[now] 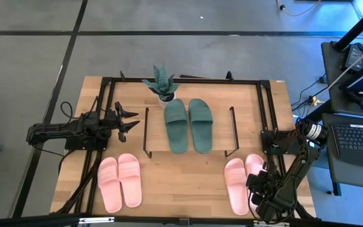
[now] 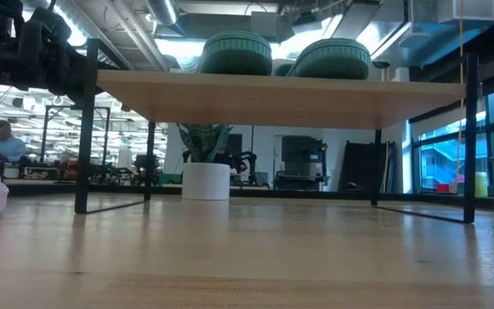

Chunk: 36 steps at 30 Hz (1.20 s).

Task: Pick and place slides into the shelf
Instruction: Put the right pink slide under the shelf

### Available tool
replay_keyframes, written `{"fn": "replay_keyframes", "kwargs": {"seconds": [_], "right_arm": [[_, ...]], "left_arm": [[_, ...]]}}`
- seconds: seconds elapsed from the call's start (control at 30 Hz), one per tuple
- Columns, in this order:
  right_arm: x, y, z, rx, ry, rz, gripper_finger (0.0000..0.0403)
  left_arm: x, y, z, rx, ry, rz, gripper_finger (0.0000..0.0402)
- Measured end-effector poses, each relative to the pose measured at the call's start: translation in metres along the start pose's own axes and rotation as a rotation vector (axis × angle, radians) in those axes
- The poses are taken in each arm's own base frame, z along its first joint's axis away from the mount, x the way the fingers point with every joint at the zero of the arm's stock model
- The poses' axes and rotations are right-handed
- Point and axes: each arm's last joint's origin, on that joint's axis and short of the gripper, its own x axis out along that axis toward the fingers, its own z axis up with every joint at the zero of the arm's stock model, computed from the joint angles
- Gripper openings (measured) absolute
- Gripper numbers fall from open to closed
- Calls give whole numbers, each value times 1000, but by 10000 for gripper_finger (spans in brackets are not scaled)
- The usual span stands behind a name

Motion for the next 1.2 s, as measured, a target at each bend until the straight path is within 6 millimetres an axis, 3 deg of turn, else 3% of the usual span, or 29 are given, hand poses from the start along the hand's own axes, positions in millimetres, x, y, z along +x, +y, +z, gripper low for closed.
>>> {"fn": "replay_keyframes", "kwargs": {"seconds": [0.8,1.03,1.1,1.2], "right_arm": [[3,-11,4,8,18,-115,129],[24,-13,4,23,47,-97,57],[25,-14,3,24,82,-104,24],[21,-16,2,27,109,-126,16]], "left_arm": [[0,0,0,0,0,0,166],[0,0,0,0,0,0,166],[0,0,0,0,0,0,166],[0,0,0,0,0,0,166]]}}
